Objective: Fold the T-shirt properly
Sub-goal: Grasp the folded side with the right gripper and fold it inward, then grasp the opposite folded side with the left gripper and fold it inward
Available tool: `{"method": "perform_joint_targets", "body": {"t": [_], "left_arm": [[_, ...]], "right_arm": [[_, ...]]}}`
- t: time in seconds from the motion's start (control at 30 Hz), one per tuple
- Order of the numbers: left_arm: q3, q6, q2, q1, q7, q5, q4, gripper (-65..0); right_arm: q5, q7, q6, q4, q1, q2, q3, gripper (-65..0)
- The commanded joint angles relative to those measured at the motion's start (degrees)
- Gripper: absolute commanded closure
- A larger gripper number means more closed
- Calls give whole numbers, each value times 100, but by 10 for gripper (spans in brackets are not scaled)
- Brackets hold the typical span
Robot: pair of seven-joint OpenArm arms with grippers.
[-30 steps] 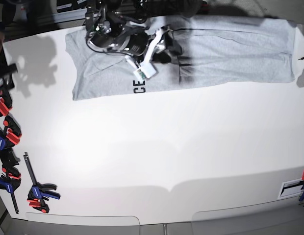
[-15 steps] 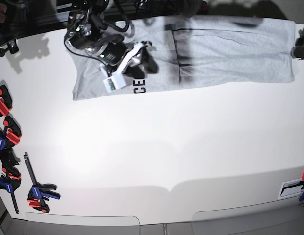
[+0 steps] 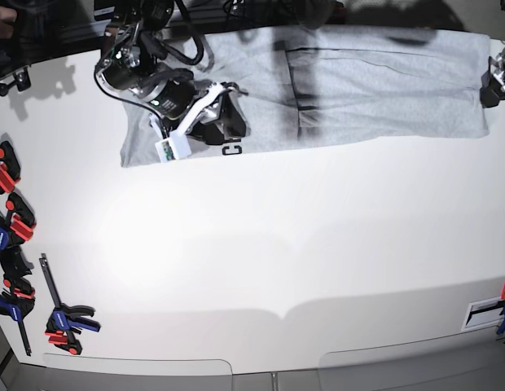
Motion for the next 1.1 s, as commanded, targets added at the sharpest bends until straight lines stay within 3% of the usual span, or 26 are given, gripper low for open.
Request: {"method": "perform_joint_targets", "body": {"t": [0.0,0.13,0.27,0.33,0.4,0.53,0.73,0.9,1.07], "left_arm": [[-20,18,-52,26,225,11,35,-369],[-15,18,146,24,448,-291,35,-343],[-15,18,179,24,426,-339,35,-244],[-15,18,177,24,393,-400,37,-148],[-17,18,177,24,407,-658,37,0],[-17,18,140,24,450,-1397,68,0],[-26,18,173,39,1333,-1478,1075,0],[-26,18,597,481,1370,-1478,2634,0],[-15,18,1222,909,1379,-1478,4118,0]], "right_arm": [[149,162,28,111,33,-15,-4,-267],[149,175,28,111,33,-15,-4,-267],[146,175,28,111,33,-15,-4,-267],[144,175,28,111,33,-15,-4,-267],[144,181,28,111,33,-15,-4,-267],[48,326,26,111,33,-15,-4,-267],[-457,562,-59,111,48,-13,315,-267],[-448,562,-68,111,48,4,1167,-267],[-411,560,-181,109,46,367,2114,-267]]}}
